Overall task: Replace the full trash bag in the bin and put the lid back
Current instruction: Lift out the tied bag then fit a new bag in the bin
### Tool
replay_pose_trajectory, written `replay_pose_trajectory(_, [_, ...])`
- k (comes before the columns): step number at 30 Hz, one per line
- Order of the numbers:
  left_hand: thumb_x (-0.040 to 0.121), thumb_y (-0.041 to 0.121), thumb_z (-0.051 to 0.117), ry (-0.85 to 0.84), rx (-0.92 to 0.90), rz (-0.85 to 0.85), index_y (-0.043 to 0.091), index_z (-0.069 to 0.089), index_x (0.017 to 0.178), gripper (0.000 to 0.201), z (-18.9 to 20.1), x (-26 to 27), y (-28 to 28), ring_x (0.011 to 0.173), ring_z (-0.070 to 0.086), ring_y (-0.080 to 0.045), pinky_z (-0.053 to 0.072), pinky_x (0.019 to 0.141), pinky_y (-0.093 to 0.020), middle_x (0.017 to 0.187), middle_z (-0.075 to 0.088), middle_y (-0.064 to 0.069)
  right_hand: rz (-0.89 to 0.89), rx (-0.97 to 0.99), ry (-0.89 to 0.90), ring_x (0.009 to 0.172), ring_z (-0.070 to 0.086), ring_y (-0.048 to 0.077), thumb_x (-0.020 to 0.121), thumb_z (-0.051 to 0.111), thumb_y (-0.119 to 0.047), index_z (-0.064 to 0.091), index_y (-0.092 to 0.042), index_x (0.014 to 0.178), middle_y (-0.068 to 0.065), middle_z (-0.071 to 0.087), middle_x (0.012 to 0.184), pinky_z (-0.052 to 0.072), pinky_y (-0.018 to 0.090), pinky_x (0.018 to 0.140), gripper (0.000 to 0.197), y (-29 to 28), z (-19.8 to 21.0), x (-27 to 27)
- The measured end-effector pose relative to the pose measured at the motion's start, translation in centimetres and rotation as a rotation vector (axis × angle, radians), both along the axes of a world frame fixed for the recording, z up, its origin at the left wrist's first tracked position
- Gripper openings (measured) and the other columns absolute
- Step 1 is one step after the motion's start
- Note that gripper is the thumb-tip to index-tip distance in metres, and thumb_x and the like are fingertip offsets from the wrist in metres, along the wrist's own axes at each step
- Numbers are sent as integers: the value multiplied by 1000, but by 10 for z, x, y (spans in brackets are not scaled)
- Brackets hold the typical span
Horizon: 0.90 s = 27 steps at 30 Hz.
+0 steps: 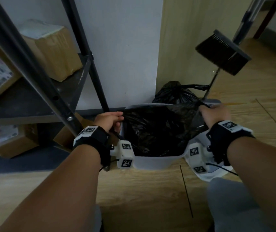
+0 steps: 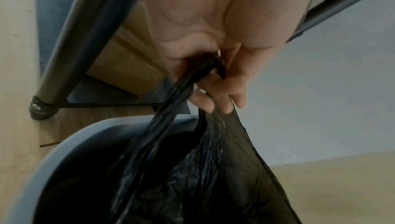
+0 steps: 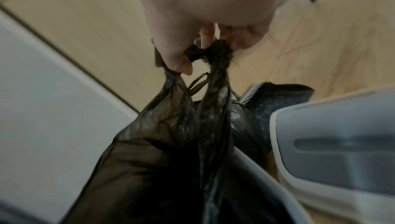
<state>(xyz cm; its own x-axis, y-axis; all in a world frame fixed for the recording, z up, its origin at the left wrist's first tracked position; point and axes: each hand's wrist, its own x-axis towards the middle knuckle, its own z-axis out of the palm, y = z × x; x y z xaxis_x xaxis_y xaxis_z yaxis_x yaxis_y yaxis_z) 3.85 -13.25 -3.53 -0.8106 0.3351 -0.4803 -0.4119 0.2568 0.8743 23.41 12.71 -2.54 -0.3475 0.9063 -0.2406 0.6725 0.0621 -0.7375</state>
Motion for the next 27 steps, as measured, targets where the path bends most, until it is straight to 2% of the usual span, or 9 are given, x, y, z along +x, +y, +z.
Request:
replay_pose_trajectory(4, [84, 0, 64, 72, -13, -41, 3, 58, 127, 43, 10, 7, 11, 30, 46, -3, 42, 37, -15, 93, 64, -9, 109, 326, -84, 84, 57, 28, 77, 58, -44, 51, -22, 109, 4, 49, 117, 46, 36, 70, 40, -30, 24, -14])
replay_pose_trajectory(7, [81, 1, 68, 234, -127, -159, 9, 44, 141, 65, 20, 10, 18, 53, 58, -10, 45, 44, -15, 137, 52, -5, 238, 681, 130, 79, 50, 22, 77, 57, -31, 54, -17, 104, 4, 54, 112, 37, 31, 65, 31, -61, 49, -34])
replay_pose_trajectory(9, [79, 1, 70, 352, -158, -204, 13, 46, 140, 67, 26, 13, 23, 90, 65, -22, 51, 68, -21, 137, 50, -4, 491, 783, 191, 76, 58, 24, 72, 54, -33, 60, -20, 85, 3, 64, 91, 45, 31, 65, 19, -77, 54, -49])
replay_pose_trajectory(11, [75, -1, 72, 464, -159, -237, 16, 57, 130, 60, 33, 14, 25, 103, 58, -16, 47, 88, -23, 123, 57, 0, 862, 564, -83, 70, 65, 21, 72, 52, -43, 62, -18, 70, -4, 68, 71, 52, 30, 66, 27, -87, 51, -56])
replay_pose_trajectory(14, [68, 1, 77, 537, -270, -457, 23, 72, 109, 46, 38, 11, 21, 97, 61, -11, 45, 86, -18, 109, 67, 4, 1205, 136, -664, 35, 55, 5, 76, 66, -52, 61, -17, 56, -10, 60, 42, 47, 24, 52, 41, -81, 26, -45])
replay_pose_trajectory(17, [67, 20, 82, 590, -679, -864, 30, 77, 94, 29, 33, 7, 12, 83, 63, -9, 45, 75, -18, 87, 68, 13, 1207, 121, -849, 32, 51, 7, 83, 61, -55, 59, -15, 56, -5, 55, 39, 47, 27, 55, 49, -58, 2, -27])
replay_pose_trajectory(21, [71, 48, 73, 610, -968, -1023, 23, 78, 84, 28, 10, 5, -3, 78, 68, -16, 52, 71, -26, 86, 75, 5, 990, 385, -733, 49, 48, 16, 91, 57, -31, 58, -11, 63, 4, 52, 58, 43, 29, 54, 34, -36, -11, -16])
replay_pose_trajectory(24, [76, 47, 69, 487, -941, -1018, 17, 72, 60, 34, -1, 7, -8, 70, 67, -17, 50, 67, -26, 72, 74, -1, 867, 370, -811, 56, 52, 19, 87, 61, -23, 71, -5, 90, 8, 57, 73, 42, 29, 59, 20, -36, -17, -12])
replay_pose_trajectory(27, [78, 44, 71, 352, -724, -840, 10, 76, 82, 34, 0, 12, -7, 82, 66, -18, 52, 77, -28, 82, 73, -5, 811, 322, -835, 93, 66, 27, 78, 68, -35, 68, -12, 104, 6, 60, 88, 45, 30, 71, 35, -37, -20, -5])
